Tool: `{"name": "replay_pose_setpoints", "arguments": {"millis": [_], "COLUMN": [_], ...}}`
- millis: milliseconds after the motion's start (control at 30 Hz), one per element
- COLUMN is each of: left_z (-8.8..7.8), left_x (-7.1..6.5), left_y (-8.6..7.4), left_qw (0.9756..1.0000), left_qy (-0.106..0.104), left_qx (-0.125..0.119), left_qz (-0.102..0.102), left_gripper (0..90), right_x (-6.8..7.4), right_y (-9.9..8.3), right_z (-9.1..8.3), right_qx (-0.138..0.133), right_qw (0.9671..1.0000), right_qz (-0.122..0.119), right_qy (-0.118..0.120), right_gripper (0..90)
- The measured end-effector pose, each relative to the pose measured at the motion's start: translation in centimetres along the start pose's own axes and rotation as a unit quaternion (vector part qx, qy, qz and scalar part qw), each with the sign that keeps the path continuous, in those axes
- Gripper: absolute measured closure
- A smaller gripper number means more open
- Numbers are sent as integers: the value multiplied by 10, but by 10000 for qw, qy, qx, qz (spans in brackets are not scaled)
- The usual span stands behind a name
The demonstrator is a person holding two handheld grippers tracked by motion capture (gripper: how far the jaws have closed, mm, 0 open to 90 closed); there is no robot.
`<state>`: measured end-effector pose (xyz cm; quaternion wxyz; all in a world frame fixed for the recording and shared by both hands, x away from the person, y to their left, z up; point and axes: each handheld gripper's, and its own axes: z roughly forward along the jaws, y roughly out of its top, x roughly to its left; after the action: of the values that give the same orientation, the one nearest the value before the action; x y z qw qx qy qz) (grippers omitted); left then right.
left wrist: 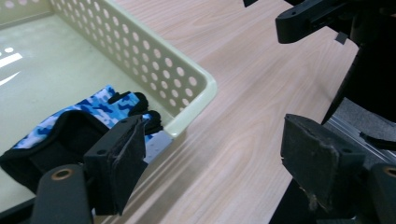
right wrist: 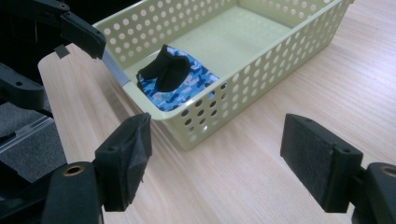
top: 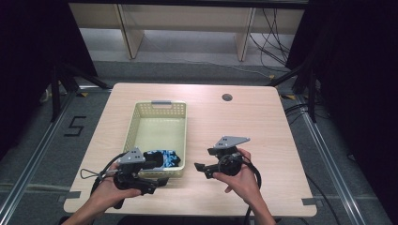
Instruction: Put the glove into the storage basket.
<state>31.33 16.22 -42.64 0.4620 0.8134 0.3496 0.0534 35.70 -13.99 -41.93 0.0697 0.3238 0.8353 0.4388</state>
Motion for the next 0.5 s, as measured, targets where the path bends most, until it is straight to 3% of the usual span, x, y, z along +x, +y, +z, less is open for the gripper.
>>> {"name": "replay_pose_setpoints", "arguments": {"millis": [33,100,400,433,467,500], "left_z": [0,1,5,5,5,5], "left_x": [0,-4,-8,-9,-9,-9], "left_y": [0,-1,-7,-8,-8,-8], "left_qw": [9999,9999,9998,9998,9998,9997], "left_qy": [-29,2,-164,-166,-153,-147], "left_qx": [-2,-30,-77,-103,-104,-131], "left_qz": [124,103,84,10,51,158], "left_gripper": [219,218,218,218,218,218], "right_x": [-1,1,0,0,1,-1], "right_y": [-1,-3,-13,-15,-17,-18], "right_z": [0,-1,-8,-8,-9,-9], "right_qx": [-33,-22,-122,-118,-94,-113], "right_qw": [10000,9999,9997,9998,9996,9997], "right_qz": [-74,84,101,107,186,81], "right_qy": [21,62,158,156,186,187], "right_gripper": [262,262,258,258,258,257]}}
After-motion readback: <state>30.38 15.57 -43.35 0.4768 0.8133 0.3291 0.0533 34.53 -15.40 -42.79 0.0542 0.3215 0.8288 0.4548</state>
